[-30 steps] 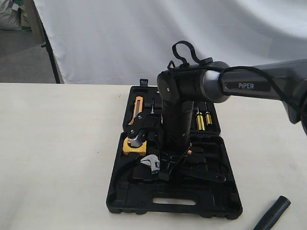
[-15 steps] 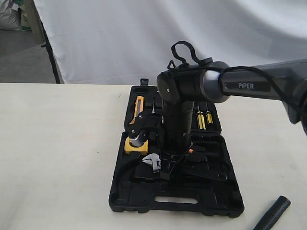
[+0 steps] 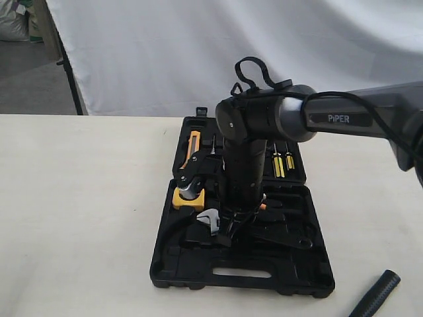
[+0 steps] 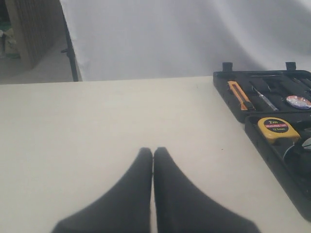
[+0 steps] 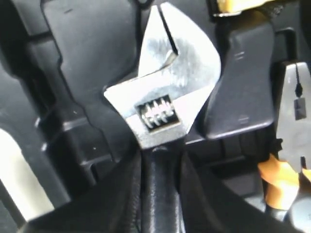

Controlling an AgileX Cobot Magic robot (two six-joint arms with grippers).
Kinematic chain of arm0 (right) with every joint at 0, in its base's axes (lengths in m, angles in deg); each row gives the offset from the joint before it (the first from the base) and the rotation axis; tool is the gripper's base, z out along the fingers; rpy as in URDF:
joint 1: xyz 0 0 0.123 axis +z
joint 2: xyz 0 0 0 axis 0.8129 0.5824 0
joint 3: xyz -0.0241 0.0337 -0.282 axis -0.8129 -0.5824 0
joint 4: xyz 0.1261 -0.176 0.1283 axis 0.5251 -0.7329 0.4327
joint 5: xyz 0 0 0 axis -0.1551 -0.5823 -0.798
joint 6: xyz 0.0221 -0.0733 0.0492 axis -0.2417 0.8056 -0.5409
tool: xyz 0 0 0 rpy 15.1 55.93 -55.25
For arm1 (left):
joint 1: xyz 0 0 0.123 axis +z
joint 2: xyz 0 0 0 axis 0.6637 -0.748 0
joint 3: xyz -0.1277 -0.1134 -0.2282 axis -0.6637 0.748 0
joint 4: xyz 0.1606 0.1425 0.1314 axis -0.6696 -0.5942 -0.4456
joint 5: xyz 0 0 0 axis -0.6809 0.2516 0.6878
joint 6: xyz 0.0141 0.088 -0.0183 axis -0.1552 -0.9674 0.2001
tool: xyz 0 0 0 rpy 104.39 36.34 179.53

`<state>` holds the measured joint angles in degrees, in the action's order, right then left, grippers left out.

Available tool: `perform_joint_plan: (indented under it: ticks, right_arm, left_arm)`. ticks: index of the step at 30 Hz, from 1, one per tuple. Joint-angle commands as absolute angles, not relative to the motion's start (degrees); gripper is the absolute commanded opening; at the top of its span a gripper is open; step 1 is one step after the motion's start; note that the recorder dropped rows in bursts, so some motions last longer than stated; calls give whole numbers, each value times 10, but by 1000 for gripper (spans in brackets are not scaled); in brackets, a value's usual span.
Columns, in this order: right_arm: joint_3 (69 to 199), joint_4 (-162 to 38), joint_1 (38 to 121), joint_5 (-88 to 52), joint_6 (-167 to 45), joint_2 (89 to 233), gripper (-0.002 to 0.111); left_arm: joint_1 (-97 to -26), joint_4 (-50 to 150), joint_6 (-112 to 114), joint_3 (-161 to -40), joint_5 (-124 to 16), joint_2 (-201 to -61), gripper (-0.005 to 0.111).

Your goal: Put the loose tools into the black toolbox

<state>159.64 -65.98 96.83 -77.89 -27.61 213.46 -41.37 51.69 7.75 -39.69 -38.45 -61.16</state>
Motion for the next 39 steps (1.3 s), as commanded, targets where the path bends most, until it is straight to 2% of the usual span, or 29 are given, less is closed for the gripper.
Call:
perform_joint_plan:
  ticks: [1,3,6,17,24,26,29,34,35,39]
  right_arm:
    - [1597,-669,966,-767,-307,2136,39]
    - [1597,-667,966,-768,-310,2136,53]
    - [1600,-665,966,-789,-332,2136,65]
    - [1665,-700,966,-872,-355,2123,65]
    - [1676,-684,965,-877,-347,2103,65]
    - [1676,-679,963,-879,-347,2106,62]
    - [1676,-659,958,-879,-346,2114,45]
    - [1669,-613,956,-879,-343,2121,3]
    - [1665,-604,956,-879,-343,2121,0]
    - [1635,-582,956,-879,-338,2121,-1]
  left_arm:
    - [-416,519,82,-395,-384,-610,1]
    - [-416,519,82,-395,-384,-610,1]
    - [-416,519,82,-395,-384,-610,1]
    - [-416,519,82,-395,-384,-610,1]
    - [-416,519,82,-395,-384,-610,1]
    - [-416,519,82,-395,-384,-610,1]
    - [-416,519,82,-395,-384,-610,1]
    - [-416,519,82,-395,-384,-610,1]
    - [-416,519,82,-395,-384,-610,1]
    - [-416,519,82,-395,-384,-610,1]
